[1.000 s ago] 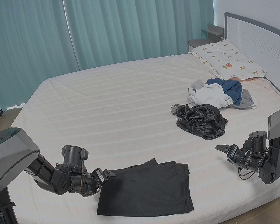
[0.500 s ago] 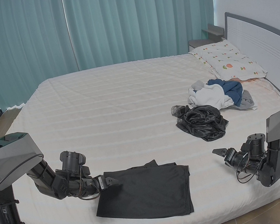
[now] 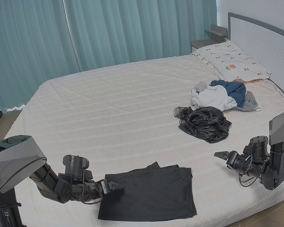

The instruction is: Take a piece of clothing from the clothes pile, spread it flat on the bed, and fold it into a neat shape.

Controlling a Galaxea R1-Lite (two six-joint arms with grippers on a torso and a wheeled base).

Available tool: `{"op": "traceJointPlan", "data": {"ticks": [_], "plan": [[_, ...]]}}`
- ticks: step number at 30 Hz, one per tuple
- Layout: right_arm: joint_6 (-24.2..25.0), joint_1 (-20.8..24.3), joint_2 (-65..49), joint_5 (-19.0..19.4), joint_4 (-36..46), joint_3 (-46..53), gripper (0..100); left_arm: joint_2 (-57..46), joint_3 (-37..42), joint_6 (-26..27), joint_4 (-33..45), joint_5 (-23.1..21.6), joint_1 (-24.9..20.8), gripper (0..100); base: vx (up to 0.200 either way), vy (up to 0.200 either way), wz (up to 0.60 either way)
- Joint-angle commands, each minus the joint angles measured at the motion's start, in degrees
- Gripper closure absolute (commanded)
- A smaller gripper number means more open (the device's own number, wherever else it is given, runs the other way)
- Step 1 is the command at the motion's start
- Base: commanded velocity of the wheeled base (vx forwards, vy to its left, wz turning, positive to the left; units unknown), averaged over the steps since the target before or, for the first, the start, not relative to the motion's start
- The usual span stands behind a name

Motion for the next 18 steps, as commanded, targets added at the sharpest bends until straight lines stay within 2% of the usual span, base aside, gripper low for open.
{"op": "traceJointPlan", "data": {"ticks": [1, 5, 8, 18], "plan": [[0.0, 0.1, 0.3, 0.0, 0.0, 0.0, 0, 0.1, 0.3, -0.2, 0.0, 0.0, -0.3, 0, 0.000, 0.000, 0.00], [0.0, 0.1, 0.4, -0.1, 0.0, 0.0, 0, 0.0, 0.3, -0.8, 0.0, 0.1, -0.4, 0, 0.000, 0.000, 0.00], [0.0, 0.1, 0.4, 0.0, 0.0, 0.0, 0, 0.0, 0.4, -0.7, 0.0, 0.1, -0.4, 0, -0.200, 0.200, 0.00], [0.0, 0.5, 0.4, -0.1, 0.0, -0.1, 0, 1.2, 0.1, -1.6, -5.4, 0.1, -0.9, 0, 0.000, 0.000, 0.00]]}}
